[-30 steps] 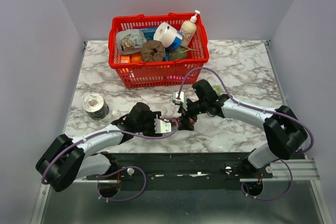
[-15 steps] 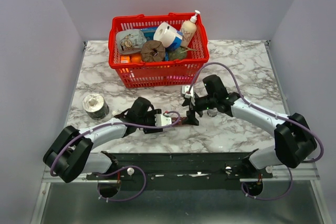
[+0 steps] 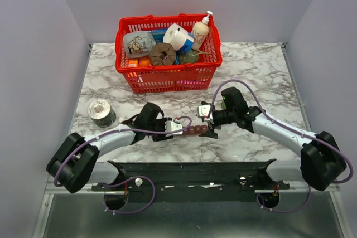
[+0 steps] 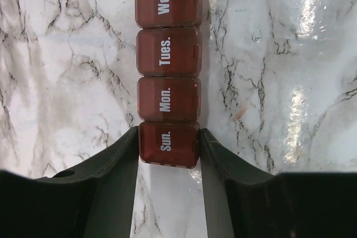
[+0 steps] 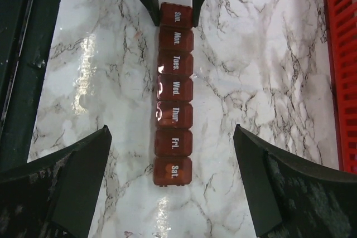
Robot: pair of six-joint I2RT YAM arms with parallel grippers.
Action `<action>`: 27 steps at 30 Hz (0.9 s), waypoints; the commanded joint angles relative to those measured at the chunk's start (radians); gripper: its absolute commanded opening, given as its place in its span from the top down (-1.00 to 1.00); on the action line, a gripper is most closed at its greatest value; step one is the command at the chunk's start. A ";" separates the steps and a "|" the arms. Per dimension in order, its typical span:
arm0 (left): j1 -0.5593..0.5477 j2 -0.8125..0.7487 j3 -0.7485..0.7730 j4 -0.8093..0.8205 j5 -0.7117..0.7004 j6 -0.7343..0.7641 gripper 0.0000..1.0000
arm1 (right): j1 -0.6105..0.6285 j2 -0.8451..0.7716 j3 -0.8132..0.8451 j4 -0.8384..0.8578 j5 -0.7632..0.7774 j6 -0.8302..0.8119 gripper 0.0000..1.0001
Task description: Sort the pills into containers
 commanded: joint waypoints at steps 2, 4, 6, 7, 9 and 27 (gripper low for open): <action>0.003 -0.011 0.033 -0.053 0.099 -0.076 0.62 | 0.020 0.065 0.038 0.000 -0.088 -0.014 -0.99; 0.001 -0.020 0.037 -0.054 0.110 -0.096 0.65 | 0.037 0.098 0.075 0.002 -0.094 0.061 -0.99; 0.001 -0.027 0.041 -0.056 0.116 -0.124 0.68 | 0.047 0.139 0.098 -0.012 -0.076 0.089 -0.99; 0.003 -0.035 0.041 -0.059 0.117 -0.125 0.69 | 0.055 0.150 0.112 -0.029 -0.074 0.092 -0.99; 0.003 -0.047 0.044 -0.067 0.119 -0.130 0.71 | 0.057 0.176 0.142 -0.055 -0.070 0.109 -0.99; 0.003 -0.202 0.030 -0.067 0.137 -0.173 0.78 | 0.095 0.293 0.251 -0.141 -0.042 0.194 -0.97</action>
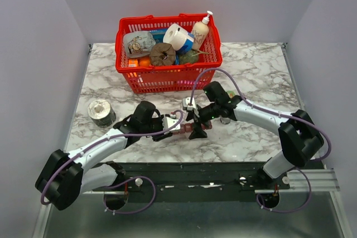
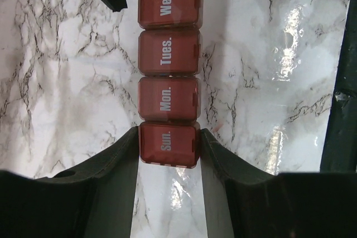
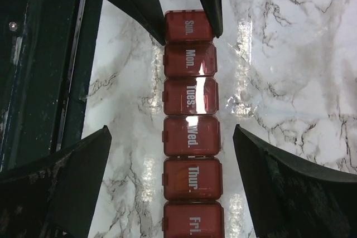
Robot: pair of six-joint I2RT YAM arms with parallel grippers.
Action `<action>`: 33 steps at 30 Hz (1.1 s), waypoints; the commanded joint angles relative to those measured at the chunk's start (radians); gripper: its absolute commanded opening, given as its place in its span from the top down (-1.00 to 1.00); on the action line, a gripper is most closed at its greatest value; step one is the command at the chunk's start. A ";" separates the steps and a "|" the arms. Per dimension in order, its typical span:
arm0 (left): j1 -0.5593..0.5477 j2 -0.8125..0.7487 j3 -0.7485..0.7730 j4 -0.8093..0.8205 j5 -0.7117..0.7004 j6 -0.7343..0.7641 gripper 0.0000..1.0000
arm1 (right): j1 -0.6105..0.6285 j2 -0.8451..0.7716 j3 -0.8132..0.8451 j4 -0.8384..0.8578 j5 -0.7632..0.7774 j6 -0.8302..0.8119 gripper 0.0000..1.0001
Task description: Sort the pills into containers
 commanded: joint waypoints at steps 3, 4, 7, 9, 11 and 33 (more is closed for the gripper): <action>0.003 -0.015 0.016 0.004 0.068 -0.014 0.78 | 0.029 0.018 0.027 -0.026 0.048 -0.013 -0.85; 0.003 -0.015 0.018 0.004 0.070 -0.015 0.78 | 0.034 0.018 0.027 -0.026 0.051 -0.016 -0.80; 0.001 -0.021 0.021 0.004 0.071 -0.020 0.78 | 0.040 0.030 0.034 -0.028 0.071 -0.019 -0.67; 0.003 -0.023 0.021 0.004 0.073 -0.018 0.78 | 0.042 0.036 0.039 -0.029 0.076 -0.019 -0.56; 0.001 -0.020 0.022 0.003 0.071 -0.020 0.79 | 0.042 0.035 0.041 -0.031 0.072 -0.018 -0.46; 0.001 -0.113 0.021 -0.055 -0.056 0.052 0.88 | 0.014 0.164 0.175 -0.207 -0.188 0.179 0.55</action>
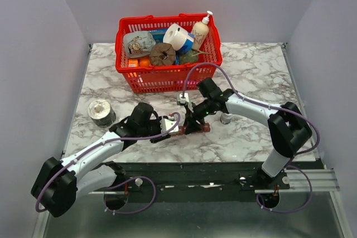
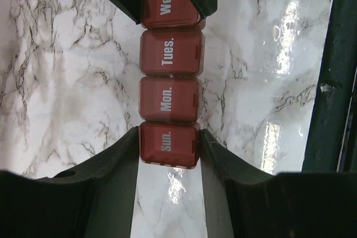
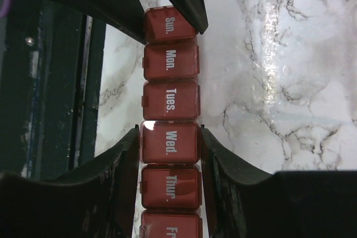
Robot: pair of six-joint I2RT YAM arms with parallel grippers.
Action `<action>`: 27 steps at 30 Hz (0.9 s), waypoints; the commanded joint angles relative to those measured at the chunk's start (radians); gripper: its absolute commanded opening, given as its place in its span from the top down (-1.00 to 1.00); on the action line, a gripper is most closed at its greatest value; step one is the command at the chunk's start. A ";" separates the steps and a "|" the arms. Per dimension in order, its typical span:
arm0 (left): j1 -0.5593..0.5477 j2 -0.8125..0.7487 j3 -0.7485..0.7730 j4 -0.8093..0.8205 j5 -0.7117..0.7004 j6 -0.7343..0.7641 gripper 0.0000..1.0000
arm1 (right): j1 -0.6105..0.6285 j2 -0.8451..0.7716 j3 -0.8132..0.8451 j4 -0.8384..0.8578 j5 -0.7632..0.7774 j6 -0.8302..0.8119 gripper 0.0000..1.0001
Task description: Sort the pills into containers
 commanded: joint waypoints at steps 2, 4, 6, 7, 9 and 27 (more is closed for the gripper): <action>0.001 -0.052 0.024 0.007 -0.062 0.073 0.88 | -0.035 0.075 0.057 -0.109 -0.229 0.132 0.56; -0.001 -0.051 0.027 -0.007 -0.063 0.080 0.88 | -0.058 0.079 0.067 -0.108 -0.267 0.157 0.56; -0.001 -0.054 0.029 -0.005 -0.056 0.081 0.88 | -0.064 0.078 0.067 -0.106 -0.272 0.162 0.54; 0.001 -0.054 0.030 -0.005 -0.052 0.078 0.88 | -0.062 0.076 0.068 -0.106 -0.269 0.163 0.52; -0.001 -0.051 0.033 -0.002 -0.039 0.078 0.88 | -0.064 0.073 0.071 -0.101 -0.257 0.169 0.38; -0.022 -0.029 0.035 0.004 0.018 0.064 0.88 | -0.064 -0.100 -0.004 0.142 0.212 0.274 -0.10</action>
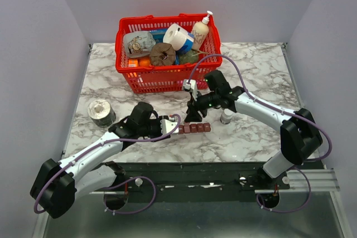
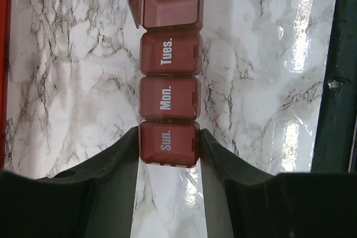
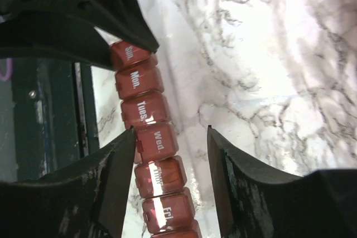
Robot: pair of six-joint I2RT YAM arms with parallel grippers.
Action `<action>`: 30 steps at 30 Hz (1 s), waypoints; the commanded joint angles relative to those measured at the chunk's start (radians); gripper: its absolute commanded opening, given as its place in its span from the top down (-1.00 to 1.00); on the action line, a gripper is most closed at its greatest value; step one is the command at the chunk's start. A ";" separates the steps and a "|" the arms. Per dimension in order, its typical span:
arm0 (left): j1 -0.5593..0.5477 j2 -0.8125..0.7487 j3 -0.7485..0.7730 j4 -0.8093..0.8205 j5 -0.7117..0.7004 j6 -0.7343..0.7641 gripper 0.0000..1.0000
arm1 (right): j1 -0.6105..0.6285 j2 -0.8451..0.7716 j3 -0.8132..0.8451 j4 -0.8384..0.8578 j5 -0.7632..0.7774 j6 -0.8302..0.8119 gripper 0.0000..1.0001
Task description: Sort the pills into containers
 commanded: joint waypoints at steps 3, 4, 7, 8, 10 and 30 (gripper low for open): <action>-0.007 0.000 0.021 0.044 0.043 -0.006 0.88 | 0.000 -0.022 -0.026 0.078 0.208 0.016 0.09; -0.007 0.001 0.019 0.049 0.045 -0.010 0.88 | 0.000 -0.022 -0.028 0.079 0.219 0.013 0.10; -0.010 0.001 0.019 0.072 0.057 -0.026 0.88 | 0.000 -0.012 -0.034 0.079 0.225 0.002 0.14; -0.009 0.000 0.019 0.078 0.059 -0.030 0.88 | 0.000 -0.009 -0.035 0.079 0.224 -0.001 0.14; -0.012 0.001 0.019 0.096 0.066 -0.038 0.88 | 0.003 0.007 -0.037 0.078 0.216 -0.003 0.14; -0.055 0.239 0.067 0.185 -0.073 0.006 0.85 | -0.098 -0.226 -0.048 -0.128 0.007 -0.262 -0.65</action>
